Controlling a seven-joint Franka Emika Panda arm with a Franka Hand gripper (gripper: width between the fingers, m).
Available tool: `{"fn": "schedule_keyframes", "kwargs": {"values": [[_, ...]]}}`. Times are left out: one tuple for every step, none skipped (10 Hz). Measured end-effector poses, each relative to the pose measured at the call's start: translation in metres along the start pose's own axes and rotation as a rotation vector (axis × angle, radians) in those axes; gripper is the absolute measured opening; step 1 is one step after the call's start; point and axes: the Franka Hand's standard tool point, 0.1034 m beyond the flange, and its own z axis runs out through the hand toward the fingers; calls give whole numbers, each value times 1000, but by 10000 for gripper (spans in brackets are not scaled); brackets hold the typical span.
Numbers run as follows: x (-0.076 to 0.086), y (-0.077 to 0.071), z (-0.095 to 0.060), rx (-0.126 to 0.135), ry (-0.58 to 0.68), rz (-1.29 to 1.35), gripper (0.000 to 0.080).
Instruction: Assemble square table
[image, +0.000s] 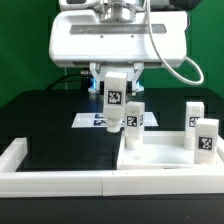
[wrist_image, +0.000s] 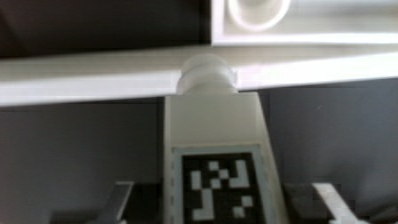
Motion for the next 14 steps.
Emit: {"fn": "schedule_keyframes", "kwargs": {"values": [[6,5,-3,-20,51,-8,290],[8,16,-5,-78,170,-27,290],[-2,17,0,-82,162,-29,290],[-4,13,1,-74,150,-28,290],[-5,0,2,-58,149,-37,290],[-7,-8,2,-47,147,-44,290],[-8,-12,2,-40,146,-48,290],[-7,-15,3,-32,146,-61,290],[-7,-14,3,-25,149,-68,290],[-8,-14,4,-24,141,-64,290],[-8,-14,4,-24,141,-64,290],[-8,-14,4,-24,141,-64,290],[-8,-14,4,-24,140,-64,290],[-9,-14,5,-24,138,-69,290]]}}
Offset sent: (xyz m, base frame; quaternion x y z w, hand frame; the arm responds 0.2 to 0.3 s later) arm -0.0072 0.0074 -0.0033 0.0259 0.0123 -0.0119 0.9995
